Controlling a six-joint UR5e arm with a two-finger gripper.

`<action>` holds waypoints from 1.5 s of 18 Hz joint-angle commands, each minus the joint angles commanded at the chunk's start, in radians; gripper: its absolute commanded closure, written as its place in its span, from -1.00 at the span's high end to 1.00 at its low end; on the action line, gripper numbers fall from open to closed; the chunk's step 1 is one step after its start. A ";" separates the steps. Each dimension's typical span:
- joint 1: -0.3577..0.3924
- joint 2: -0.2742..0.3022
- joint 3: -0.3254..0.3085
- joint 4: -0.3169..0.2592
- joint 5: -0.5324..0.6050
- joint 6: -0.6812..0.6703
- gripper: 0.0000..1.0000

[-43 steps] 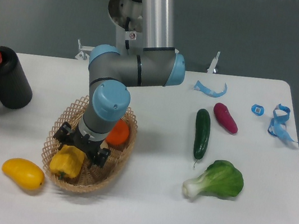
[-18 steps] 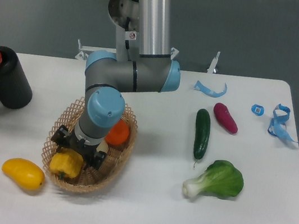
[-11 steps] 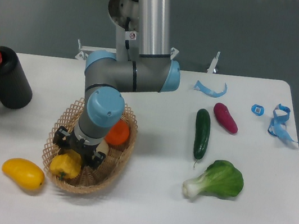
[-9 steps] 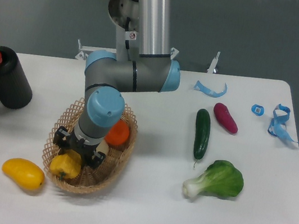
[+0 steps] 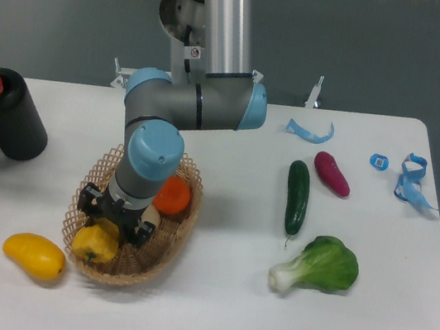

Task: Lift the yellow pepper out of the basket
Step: 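Lift the yellow pepper out of the basket and carry it beside the bok choy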

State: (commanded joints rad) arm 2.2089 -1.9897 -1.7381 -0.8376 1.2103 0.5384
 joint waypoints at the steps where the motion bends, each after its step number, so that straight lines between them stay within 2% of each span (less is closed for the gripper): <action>1: 0.006 0.008 0.009 0.000 0.000 0.000 0.05; 6: 0.040 0.023 0.075 0.000 0.015 -0.002 0.05; 10: 0.066 0.054 0.094 0.002 0.116 0.011 0.05; 14: 0.101 0.094 0.120 0.000 0.257 0.127 0.05; 16: 0.144 0.129 0.118 -0.002 0.288 0.213 0.05; 22: 0.293 0.206 0.160 -0.015 0.253 0.311 0.04; 24: 0.340 0.210 0.164 -0.017 0.180 0.331 0.03; 27: 0.391 0.221 0.166 -0.020 0.161 0.370 0.03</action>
State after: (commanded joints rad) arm 2.6000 -1.7687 -1.5723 -0.8575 1.3714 0.9080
